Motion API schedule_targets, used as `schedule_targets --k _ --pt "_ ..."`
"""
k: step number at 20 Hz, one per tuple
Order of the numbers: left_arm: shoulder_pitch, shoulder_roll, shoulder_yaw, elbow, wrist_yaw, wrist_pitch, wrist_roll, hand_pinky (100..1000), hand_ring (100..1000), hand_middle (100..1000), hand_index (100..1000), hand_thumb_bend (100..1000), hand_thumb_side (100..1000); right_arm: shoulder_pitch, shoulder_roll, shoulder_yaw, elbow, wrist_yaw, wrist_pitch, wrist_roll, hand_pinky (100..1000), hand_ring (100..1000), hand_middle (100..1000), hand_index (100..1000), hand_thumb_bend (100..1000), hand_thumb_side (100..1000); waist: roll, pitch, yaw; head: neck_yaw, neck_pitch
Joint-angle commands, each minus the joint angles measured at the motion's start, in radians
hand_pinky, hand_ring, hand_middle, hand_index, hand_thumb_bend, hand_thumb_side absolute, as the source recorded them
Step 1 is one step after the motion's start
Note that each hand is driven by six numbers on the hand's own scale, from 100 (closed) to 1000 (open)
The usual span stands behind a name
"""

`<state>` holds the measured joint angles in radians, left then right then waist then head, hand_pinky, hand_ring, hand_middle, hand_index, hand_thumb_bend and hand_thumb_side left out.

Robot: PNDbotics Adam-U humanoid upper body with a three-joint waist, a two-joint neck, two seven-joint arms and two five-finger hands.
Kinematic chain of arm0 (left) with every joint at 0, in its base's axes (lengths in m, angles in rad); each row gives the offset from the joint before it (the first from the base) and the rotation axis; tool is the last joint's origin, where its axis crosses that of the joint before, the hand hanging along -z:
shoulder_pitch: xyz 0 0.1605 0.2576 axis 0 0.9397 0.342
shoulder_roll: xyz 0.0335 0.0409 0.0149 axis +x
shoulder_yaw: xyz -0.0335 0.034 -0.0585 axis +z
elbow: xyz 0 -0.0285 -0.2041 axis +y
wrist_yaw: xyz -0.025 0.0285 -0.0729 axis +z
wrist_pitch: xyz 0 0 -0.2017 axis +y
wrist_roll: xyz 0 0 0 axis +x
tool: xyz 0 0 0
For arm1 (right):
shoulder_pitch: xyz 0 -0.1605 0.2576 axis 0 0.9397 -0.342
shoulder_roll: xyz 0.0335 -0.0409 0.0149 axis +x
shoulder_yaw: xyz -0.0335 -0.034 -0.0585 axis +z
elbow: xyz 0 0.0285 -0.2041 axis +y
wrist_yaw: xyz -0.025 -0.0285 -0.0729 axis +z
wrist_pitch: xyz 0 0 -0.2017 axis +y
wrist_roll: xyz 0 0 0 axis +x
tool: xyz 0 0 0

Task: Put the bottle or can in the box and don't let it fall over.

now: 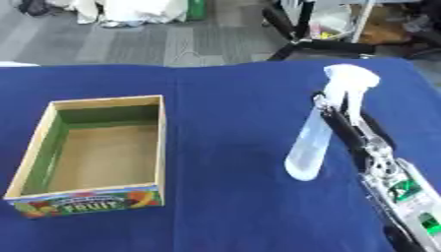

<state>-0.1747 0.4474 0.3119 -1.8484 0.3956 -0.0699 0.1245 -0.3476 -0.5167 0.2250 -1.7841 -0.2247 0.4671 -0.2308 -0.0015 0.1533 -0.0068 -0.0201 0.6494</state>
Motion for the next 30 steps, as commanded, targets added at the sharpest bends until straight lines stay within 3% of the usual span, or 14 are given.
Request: schedule_targets --k 1,30 --pt "-0.011 0.026 0.003 -0.01 0.005 -0.002 -0.004 899 1000 1000 780 635 569 -0.022 -0.033 -0.004 -0.014 0.002 -0.002 0.007 1000 1000 1000 1000 100 852 0.003 -0.009 0.002 -0.003 -0.009" --pt "-0.013 0.025 0.002 -0.011 0.005 -0.002 -0.008 899 1000 1000 778 625 570 -0.031 -0.029 0.018 0.032 0.007 0.014 0.02 1000 1000 1000 1000 100 837 0.004 -0.002 0.006 -0.004 -0.011"
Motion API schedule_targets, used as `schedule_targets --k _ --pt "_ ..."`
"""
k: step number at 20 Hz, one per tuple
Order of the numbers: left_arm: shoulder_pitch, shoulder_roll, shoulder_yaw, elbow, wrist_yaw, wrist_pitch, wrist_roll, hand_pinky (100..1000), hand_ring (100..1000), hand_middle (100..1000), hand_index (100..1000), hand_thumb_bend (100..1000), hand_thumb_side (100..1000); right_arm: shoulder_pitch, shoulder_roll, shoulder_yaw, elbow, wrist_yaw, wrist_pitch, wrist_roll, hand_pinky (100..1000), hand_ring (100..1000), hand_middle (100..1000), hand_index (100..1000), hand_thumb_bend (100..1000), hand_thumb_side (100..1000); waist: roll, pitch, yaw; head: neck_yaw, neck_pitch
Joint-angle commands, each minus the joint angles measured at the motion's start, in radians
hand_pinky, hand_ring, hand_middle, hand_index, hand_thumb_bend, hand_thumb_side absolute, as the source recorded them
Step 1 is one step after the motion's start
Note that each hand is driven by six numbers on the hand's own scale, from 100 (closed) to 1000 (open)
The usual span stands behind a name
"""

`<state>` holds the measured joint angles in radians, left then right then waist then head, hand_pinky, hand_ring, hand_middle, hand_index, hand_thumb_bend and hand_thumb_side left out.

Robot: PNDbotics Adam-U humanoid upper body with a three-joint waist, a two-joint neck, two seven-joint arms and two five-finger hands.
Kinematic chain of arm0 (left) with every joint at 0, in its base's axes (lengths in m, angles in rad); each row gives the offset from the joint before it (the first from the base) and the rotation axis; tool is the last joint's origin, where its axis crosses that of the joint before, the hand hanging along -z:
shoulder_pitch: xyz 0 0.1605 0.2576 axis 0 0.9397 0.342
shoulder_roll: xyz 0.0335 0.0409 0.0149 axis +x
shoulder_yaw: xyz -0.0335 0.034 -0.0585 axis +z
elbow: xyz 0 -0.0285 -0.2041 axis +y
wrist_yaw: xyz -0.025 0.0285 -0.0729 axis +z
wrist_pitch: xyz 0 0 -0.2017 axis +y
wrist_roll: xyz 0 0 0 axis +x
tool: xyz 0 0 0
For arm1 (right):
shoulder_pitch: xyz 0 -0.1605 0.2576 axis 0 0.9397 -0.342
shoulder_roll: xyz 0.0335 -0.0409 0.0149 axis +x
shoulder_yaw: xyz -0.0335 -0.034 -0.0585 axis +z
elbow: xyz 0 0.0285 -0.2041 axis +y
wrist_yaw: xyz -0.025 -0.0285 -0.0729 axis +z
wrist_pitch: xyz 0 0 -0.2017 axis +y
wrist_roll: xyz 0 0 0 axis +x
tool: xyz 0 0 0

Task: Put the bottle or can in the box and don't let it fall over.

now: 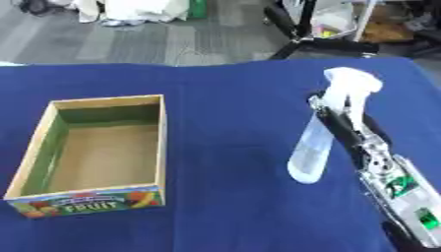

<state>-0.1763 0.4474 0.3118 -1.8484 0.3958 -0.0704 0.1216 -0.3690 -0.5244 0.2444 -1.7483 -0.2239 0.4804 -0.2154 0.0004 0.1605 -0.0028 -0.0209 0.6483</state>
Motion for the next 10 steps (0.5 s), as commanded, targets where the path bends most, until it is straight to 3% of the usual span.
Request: schedule_targets --k 1,10 --pt "-0.012 0.025 0.002 -0.011 0.005 -0.001 -0.005 899 1000 1000 777 624 570 -0.01 -0.021 0.0 -0.002 0.006 0.001 0.007 1000 1000 1000 1000 100 839 0.002 -0.009 0.002 -0.003 -0.011" --pt "-0.013 0.025 0.001 -0.01 0.006 0.0 -0.009 899 1000 1000 772 620 571 -0.012 -0.013 0.01 0.02 -0.017 0.006 0.018 1000 1000 1000 994 100 849 0.002 -0.009 0.003 -0.004 -0.016"
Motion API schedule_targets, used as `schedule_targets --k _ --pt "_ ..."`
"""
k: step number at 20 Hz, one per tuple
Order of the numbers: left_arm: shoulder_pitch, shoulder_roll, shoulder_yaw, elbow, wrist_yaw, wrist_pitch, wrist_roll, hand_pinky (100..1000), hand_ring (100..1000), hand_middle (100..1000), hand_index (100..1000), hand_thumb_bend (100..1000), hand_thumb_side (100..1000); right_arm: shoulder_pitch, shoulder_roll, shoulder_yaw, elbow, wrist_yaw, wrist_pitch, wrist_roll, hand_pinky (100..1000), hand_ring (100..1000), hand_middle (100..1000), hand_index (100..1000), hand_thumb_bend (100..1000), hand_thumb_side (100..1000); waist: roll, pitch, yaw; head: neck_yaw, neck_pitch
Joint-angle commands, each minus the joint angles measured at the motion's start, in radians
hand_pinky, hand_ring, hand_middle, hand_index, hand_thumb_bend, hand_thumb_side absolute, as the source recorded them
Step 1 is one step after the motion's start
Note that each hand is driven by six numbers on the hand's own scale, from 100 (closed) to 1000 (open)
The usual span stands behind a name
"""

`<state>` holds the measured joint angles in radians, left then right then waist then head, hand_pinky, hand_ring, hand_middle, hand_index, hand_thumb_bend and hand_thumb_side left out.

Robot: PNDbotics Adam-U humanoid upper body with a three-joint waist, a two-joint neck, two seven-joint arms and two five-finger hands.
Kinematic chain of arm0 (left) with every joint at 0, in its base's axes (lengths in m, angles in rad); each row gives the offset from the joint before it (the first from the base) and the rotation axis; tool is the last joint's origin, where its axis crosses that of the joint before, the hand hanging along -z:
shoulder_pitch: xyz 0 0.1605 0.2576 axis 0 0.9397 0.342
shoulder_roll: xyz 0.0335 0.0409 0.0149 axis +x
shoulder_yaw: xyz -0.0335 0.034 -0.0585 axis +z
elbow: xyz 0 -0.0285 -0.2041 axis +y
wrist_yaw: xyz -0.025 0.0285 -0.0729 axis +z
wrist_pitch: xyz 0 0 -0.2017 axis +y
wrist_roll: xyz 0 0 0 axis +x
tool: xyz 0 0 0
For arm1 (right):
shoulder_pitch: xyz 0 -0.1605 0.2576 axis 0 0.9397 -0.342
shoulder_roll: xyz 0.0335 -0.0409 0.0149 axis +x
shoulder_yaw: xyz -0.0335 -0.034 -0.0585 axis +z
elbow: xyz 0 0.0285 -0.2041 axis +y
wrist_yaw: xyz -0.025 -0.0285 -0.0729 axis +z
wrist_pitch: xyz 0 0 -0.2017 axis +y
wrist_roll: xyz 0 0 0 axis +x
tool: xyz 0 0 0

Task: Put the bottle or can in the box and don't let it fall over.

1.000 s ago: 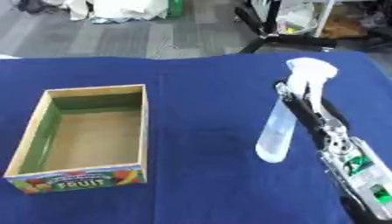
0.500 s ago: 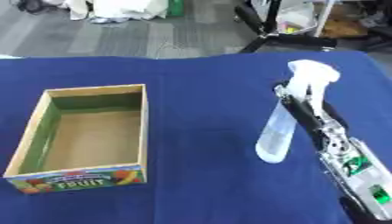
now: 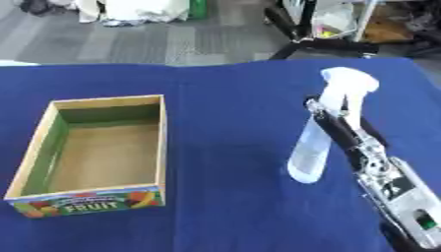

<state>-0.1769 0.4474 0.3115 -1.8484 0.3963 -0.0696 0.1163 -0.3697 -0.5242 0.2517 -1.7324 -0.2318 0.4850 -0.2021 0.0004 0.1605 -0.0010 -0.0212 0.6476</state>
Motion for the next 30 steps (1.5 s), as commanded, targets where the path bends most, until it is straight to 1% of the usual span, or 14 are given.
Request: schedule_targets --k 1,8,23,30 --pt "-0.013 0.025 0.001 -0.01 0.005 0.0 -0.004 899 1000 1000 772 620 571 -0.012 -0.012 0.004 0.006 -0.011 0.0 0.005 1000 1000 1000 995 100 849 0.003 -0.008 0.001 -0.004 -0.015" --pt "-0.012 0.025 0.001 -0.01 0.005 -0.001 -0.004 899 1000 1000 768 618 571 -0.006 -0.003 0.009 0.017 -0.002 -0.004 0.007 1000 1000 1000 1000 100 837 0.003 -0.007 0.001 -0.002 -0.011" --pt "-0.012 0.026 0.0 -0.009 0.005 0.0 -0.009 899 1000 1000 759 610 573 0.002 0.018 0.022 0.039 0.027 -0.011 0.03 1000 1000 1000 997 100 823 0.004 -0.005 0.001 -0.001 -0.015" --pt "-0.011 0.026 0.0 -0.008 0.004 0.001 -0.011 899 1000 1000 757 606 575 0.007 0.022 0.023 0.049 0.037 -0.01 0.027 1000 1000 1000 995 100 809 0.003 -0.005 0.0 -0.001 -0.015"
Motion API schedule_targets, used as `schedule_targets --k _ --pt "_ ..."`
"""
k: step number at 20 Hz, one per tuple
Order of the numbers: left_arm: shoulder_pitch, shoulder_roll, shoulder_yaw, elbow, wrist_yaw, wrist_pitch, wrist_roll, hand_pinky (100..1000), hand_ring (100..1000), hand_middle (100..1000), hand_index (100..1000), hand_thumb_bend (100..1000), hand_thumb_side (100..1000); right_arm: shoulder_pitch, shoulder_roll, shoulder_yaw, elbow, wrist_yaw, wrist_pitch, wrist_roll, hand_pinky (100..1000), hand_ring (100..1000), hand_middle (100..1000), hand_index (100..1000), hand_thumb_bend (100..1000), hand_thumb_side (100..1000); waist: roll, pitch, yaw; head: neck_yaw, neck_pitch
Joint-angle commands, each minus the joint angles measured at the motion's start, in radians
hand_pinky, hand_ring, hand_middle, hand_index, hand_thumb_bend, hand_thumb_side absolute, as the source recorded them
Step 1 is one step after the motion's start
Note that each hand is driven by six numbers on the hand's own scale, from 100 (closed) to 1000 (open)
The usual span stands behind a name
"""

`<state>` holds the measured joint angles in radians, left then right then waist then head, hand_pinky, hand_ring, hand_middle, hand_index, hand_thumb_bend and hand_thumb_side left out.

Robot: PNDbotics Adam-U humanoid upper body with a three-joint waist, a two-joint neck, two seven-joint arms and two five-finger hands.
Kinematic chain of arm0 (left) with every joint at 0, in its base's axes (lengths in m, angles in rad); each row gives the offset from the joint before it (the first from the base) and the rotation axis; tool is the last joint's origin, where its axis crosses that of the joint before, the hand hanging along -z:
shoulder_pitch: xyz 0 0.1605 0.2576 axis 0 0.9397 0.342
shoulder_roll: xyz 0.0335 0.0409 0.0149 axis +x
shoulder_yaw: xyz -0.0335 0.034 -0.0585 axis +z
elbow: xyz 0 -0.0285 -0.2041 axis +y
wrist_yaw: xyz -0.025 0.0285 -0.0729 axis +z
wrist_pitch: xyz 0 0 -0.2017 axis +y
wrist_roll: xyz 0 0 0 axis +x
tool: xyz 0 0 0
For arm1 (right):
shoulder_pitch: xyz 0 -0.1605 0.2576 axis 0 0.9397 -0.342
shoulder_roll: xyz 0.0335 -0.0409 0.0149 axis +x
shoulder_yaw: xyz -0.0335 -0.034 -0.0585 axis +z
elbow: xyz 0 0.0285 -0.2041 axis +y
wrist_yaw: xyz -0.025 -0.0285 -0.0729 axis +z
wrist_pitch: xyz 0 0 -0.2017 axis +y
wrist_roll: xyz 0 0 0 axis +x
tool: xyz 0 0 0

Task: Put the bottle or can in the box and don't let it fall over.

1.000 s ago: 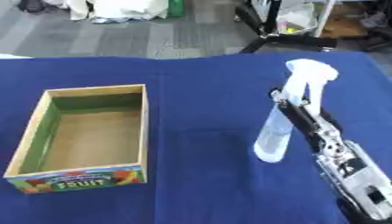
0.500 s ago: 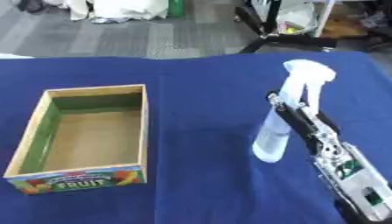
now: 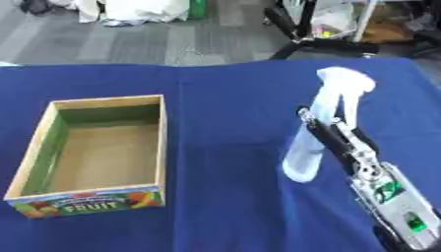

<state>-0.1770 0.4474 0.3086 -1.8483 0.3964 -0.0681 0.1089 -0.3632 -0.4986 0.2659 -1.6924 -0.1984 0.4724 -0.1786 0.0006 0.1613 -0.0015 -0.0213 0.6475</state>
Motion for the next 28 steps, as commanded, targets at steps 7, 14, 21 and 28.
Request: schedule_targets --k 7,14,21,28 --pt "-0.011 0.026 0.003 -0.008 0.004 0.002 -0.006 898 1000 1000 754 601 575 0.004 -0.001 0.006 0.008 -0.012 -0.003 -0.007 960 1000 1000 977 100 728 0.004 -0.006 -0.001 -0.001 -0.016" --pt "-0.012 0.027 0.002 -0.008 0.006 0.001 -0.008 898 1000 1000 751 596 575 0.004 -0.004 0.004 0.007 -0.05 -0.006 -0.057 1000 1000 1000 915 100 552 0.004 -0.005 -0.001 -0.003 -0.017" --pt "-0.013 0.027 0.002 -0.008 0.009 0.001 -0.01 898 1000 1000 747 591 576 0.003 -0.007 0.01 0.011 -0.043 0.007 -0.099 1000 1000 1000 802 100 430 0.004 -0.004 0.001 -0.001 -0.018" --pt "-0.013 0.027 0.002 -0.008 0.009 0.0 -0.01 897 1000 1000 746 588 575 0.0 -0.006 0.004 0.009 -0.057 0.011 -0.146 975 942 998 651 100 418 0.005 -0.003 0.001 0.0 -0.021"
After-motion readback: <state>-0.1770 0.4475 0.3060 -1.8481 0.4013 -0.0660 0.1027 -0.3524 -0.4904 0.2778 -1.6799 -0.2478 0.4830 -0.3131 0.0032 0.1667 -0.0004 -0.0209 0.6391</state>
